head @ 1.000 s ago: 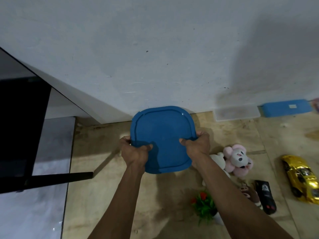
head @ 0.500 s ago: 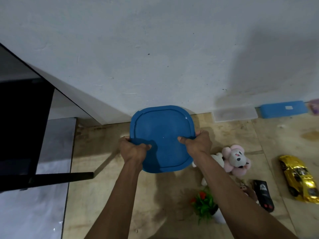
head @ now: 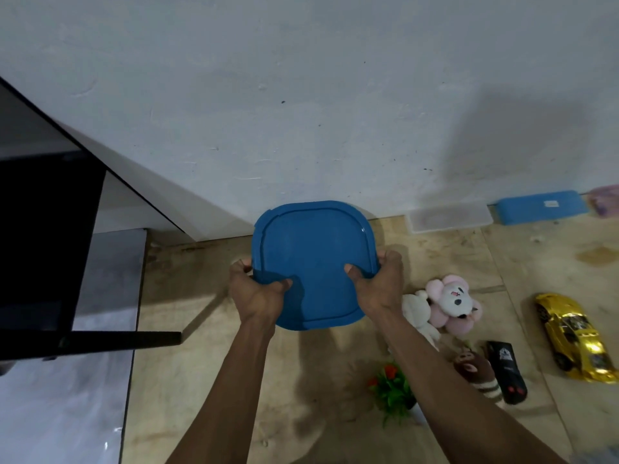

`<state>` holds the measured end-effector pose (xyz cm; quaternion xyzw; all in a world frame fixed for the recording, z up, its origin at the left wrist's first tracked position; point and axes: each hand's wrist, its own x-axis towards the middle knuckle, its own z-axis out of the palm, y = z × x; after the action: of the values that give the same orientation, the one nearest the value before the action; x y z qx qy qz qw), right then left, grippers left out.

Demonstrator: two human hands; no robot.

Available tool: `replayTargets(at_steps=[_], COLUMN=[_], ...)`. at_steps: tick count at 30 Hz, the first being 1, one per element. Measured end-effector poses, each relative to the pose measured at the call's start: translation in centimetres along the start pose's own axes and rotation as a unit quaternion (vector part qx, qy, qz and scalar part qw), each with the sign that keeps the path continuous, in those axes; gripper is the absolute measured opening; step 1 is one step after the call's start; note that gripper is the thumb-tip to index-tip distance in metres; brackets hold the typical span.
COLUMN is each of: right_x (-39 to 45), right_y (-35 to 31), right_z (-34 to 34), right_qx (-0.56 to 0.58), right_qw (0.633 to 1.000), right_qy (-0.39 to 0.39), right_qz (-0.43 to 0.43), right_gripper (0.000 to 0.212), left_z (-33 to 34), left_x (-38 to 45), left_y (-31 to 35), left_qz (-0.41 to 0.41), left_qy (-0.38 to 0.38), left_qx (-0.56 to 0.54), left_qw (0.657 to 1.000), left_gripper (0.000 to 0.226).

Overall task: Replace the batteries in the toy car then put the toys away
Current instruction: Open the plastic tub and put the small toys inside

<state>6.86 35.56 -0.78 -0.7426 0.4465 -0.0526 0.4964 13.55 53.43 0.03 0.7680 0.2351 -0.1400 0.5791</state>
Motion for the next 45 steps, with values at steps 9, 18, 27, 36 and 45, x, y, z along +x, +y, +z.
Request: replayTargets(at_steps=[9,18,27,36,45], right_x=[0.0,-2.9,-10.7,-19.3,-20.0], right_y=[0.0,-0.4,1.5,11.4,14.3], right_z=[-0.5,-0.8,-4.6,-5.0,-4.0], right_qx=[0.003,0.042,0.03,-0.013,-0.09], right_qw=[1.0,0.997,0.988,0.976,0.973], right_qy=[0.0,0.003,-0.074,-0.213,-0.212], right_qz=[-0.016,-0.068,-0.133,-0.043,0.026], right_gripper=[0.051,0.063,0.087,0.083,0.069], left_z=[0.0,-0.4,-4.5,-9.5,-10.5], left_x=[-0.9,-3.4,-12.3,-19.8,-17.7], left_y=[0.0,0.3,-1.7,-12.7,-17.0], left_qz=[0.017,0.088,0.182,0.071,0.023], left_qy=[0.007,0.031,0.085,0.11,0.038], left_qx=[0.026,0.038,0.08,0.212,0.298], left_qw=[0.999,0.995,0.976,0.969,0.954], left_gripper=[0.065,0.076,0.094,0.098,0.108])
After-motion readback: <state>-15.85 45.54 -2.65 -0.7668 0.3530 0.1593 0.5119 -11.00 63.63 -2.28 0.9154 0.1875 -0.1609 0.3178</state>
